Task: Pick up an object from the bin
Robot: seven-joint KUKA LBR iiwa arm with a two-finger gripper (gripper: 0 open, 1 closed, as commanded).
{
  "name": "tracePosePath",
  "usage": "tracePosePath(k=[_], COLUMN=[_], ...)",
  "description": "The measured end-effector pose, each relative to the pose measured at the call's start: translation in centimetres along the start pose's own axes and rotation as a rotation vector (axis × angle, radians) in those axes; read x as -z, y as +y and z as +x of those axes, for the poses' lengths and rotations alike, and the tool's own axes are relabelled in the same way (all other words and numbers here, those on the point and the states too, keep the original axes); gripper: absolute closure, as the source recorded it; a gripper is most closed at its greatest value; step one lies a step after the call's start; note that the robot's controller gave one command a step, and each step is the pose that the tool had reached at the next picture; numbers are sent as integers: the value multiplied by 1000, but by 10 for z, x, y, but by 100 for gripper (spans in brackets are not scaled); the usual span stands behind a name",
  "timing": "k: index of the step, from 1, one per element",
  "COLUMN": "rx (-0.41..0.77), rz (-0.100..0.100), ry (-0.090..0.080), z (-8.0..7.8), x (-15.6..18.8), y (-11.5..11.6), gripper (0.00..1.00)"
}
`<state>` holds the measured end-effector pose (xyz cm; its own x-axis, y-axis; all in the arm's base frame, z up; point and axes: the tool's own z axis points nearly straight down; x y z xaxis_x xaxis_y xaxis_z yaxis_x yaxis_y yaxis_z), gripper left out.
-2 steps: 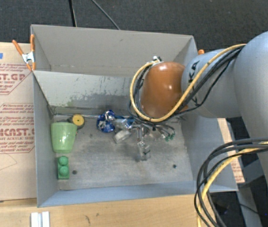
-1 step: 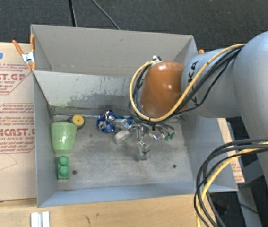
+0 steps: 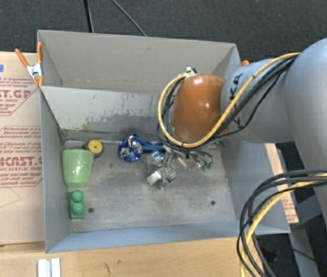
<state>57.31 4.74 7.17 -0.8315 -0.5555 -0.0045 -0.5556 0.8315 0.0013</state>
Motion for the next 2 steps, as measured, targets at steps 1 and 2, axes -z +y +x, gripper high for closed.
tracePosePath(k=[1, 2], rx=[0, 0], rz=[5, 3], ry=[-4, -1], z=[-3, -4], x=[71, 96], y=[0, 1], gripper=[100, 100])
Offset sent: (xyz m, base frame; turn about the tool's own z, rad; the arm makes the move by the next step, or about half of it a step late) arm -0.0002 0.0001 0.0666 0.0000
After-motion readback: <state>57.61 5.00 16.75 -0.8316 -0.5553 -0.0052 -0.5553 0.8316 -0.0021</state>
